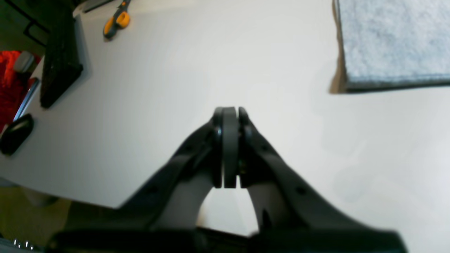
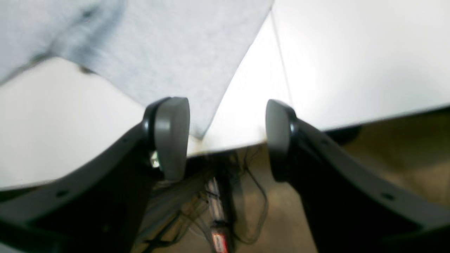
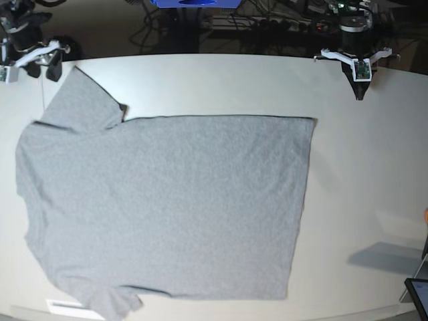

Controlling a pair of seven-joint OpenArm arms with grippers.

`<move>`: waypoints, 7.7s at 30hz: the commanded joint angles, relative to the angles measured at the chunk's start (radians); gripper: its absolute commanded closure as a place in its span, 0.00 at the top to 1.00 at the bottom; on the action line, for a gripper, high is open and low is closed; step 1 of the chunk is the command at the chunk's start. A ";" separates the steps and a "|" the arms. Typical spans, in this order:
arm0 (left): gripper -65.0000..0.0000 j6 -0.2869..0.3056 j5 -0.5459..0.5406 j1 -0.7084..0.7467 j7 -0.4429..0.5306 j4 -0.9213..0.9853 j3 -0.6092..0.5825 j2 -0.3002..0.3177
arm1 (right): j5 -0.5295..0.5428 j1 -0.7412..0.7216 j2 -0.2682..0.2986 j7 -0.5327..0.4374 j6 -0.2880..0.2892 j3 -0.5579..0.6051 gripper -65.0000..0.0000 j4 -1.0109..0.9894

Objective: Fold the T-shirt properly
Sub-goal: 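Move the right gripper down to the shirt's shoulder corner by the sleeve, then lower the left gripper onto the opposite shoulder corner of the shirt, then close both grippers on the shirt's shoulder corners, then lift the shirt with both grippers and drag it toward the robot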

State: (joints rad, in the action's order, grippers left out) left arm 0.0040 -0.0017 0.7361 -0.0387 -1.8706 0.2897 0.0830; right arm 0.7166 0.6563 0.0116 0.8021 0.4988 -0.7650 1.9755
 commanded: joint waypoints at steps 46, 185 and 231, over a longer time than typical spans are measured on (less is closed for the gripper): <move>0.00 -0.008 -0.005 -0.011 0.024 -0.014 0.010 0.004 | 0.096 -0.091 0.009 0.136 0.019 0.049 0.52 -0.178; 0.00 0.127 -0.915 -0.382 -0.491 0.305 -0.149 0.120 | 0.096 -0.123 0.046 0.142 0.019 0.160 0.00 -0.247; 0.00 0.123 -0.915 -0.382 -0.580 0.072 0.009 0.047 | 0.041 -0.519 0.173 0.423 0.018 0.163 0.00 -0.044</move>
State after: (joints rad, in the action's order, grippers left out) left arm 0.1207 -0.9031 0.3618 -0.6487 -1.7809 0.2920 0.1207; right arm 0.7387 0.1474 0.1715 1.2419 0.5121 -0.5999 1.9163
